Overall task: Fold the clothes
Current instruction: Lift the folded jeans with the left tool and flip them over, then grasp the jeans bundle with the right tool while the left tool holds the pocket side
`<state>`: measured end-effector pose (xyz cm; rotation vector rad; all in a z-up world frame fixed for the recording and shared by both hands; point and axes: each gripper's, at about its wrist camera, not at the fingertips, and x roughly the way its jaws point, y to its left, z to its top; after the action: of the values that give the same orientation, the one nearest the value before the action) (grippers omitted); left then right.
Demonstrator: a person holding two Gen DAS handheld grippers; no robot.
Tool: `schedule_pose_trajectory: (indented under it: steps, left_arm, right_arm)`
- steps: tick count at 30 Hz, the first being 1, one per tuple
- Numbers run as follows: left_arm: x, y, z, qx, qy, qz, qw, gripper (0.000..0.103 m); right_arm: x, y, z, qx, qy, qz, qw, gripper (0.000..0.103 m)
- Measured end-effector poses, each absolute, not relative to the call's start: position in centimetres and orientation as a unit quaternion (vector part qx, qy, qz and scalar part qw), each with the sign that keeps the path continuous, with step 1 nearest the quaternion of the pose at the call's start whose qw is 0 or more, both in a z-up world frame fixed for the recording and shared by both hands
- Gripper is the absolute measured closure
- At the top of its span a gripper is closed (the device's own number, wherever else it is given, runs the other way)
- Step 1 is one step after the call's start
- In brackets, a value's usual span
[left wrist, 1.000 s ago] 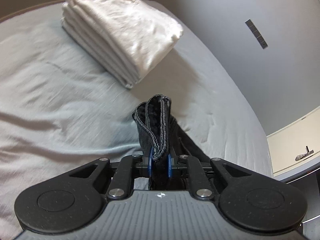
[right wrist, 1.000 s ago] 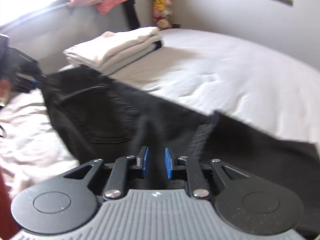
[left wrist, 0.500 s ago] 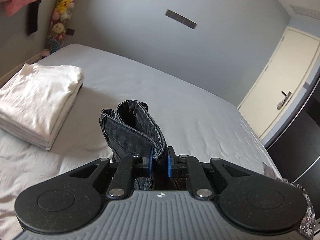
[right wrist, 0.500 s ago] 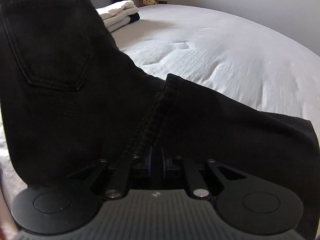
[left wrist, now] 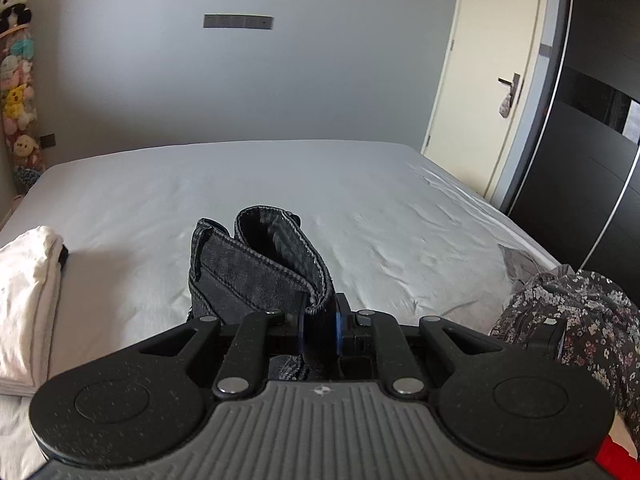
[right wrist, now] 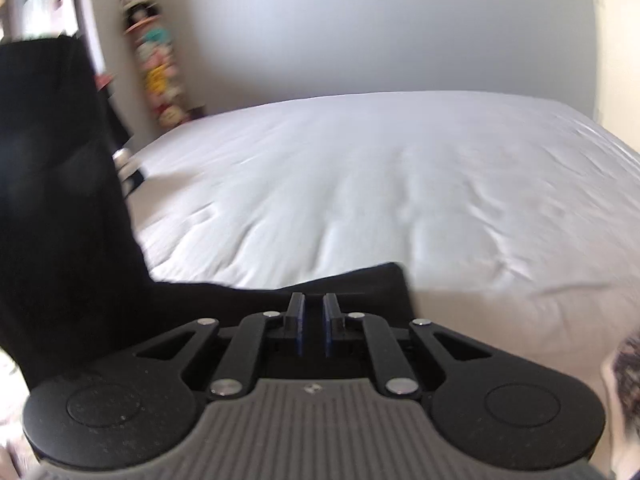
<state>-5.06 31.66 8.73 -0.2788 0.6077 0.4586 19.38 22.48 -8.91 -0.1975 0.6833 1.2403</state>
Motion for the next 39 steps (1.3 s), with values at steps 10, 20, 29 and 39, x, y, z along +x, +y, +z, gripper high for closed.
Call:
schedule_pose_trajectory:
  steps: [10,20,29,39]
  left_arm:
    - [8.9,24.2,2.8,-0.085,0.389,0.114,0.91,0.088]
    - [15.4,20.7,-8.8,-0.118,0.478,0.045,0.869,0.088]
    - [14.1,21.9,-11.0,-0.187,0.481,0.021,0.856,0.062]
    - [4.2,23.8,-6.9,-0.173,0.422,0.099,0.884,0.042]
  right_arm:
    - [27.1,17.2,-8.5,-0.008,0.368,0.54,0.757,0.089]
    - [29.2,15.0,-9.1,-0.098,0.34,0.527,0.772,0.089]
    - [30.1,14.2,-10.7,-0.105,0.362,0.533,0.757,0.089]
    - [28.6,14.3,-9.2,-0.062,0.393,0.591,0.702,0.063]
